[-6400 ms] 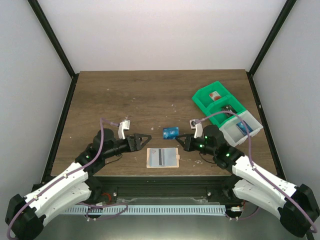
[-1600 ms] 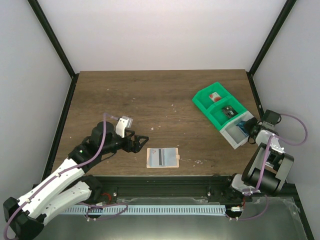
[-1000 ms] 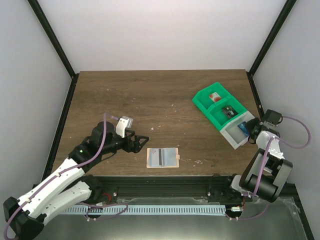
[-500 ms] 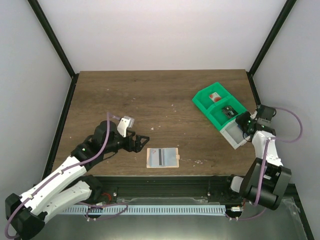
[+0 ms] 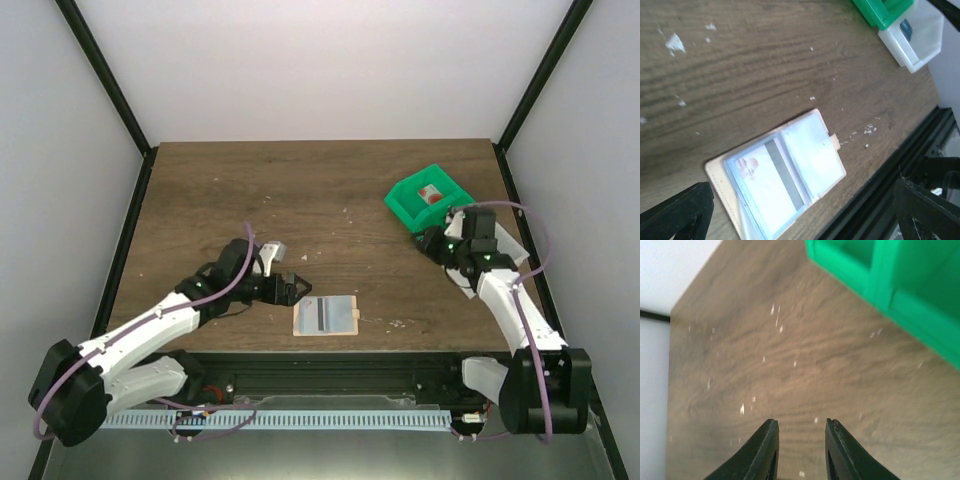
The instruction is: Take the credit cards out of the card holder
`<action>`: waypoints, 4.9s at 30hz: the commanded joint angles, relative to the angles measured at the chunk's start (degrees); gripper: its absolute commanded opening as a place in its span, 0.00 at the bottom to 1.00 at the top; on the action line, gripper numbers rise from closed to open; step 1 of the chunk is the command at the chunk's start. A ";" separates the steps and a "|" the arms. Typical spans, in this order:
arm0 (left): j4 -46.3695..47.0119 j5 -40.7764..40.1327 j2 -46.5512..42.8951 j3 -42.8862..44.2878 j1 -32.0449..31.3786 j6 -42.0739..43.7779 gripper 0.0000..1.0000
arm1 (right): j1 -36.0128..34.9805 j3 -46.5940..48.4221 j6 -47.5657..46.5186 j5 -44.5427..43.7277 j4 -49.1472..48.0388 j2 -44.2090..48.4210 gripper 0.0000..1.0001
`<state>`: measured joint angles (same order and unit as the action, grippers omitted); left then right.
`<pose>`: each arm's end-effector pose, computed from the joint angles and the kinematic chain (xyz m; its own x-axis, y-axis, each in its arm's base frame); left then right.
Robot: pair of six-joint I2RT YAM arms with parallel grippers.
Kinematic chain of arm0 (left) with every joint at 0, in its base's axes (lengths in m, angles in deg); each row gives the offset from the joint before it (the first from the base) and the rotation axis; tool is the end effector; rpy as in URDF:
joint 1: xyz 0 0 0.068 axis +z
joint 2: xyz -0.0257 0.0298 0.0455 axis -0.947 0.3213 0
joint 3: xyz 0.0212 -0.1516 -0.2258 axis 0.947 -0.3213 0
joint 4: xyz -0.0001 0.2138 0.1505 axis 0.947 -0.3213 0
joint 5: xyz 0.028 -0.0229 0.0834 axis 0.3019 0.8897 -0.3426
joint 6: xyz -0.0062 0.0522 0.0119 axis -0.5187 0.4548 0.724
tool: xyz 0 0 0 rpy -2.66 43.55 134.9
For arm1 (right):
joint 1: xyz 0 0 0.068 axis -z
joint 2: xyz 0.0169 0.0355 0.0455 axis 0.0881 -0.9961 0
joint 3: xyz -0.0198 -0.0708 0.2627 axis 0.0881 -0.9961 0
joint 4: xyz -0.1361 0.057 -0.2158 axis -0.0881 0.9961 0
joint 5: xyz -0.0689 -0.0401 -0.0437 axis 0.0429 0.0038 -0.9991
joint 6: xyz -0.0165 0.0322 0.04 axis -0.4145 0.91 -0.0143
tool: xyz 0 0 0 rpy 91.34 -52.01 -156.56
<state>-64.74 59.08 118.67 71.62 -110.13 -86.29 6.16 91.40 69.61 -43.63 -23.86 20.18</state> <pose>0.1605 -0.1446 0.2245 -0.8337 0.0875 -0.5453 0.4370 0.7082 -0.5545 0.2324 0.0116 0.2382 -0.7339 0.5123 -0.4460 0.1101 0.7377 0.6661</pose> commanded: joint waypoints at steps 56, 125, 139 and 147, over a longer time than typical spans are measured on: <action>23.46 0.93 -17.46 -24.45 2.33 -26.33 1.00 | -56.11 -2.88 12.58 -17.30 -13.48 -26.44 0.19; 56.01 5.24 10.84 -27.13 -3.83 -39.72 1.00 | -55.42 -16.38 16.47 -11.33 -33.24 -26.13 0.00; 60.76 5.57 12.72 -27.18 -4.58 -42.26 1.00 | -55.41 -15.68 15.76 -10.39 -33.73 -26.94 0.00; 64.30 5.85 13.54 -24.91 -6.38 -44.64 1.00 | -55.42 -15.47 14.60 -9.45 -35.88 -25.01 0.06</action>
<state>-5.59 64.30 131.20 45.32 -115.88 -129.37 -48.81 76.06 85.31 -54.52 -62.22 -4.27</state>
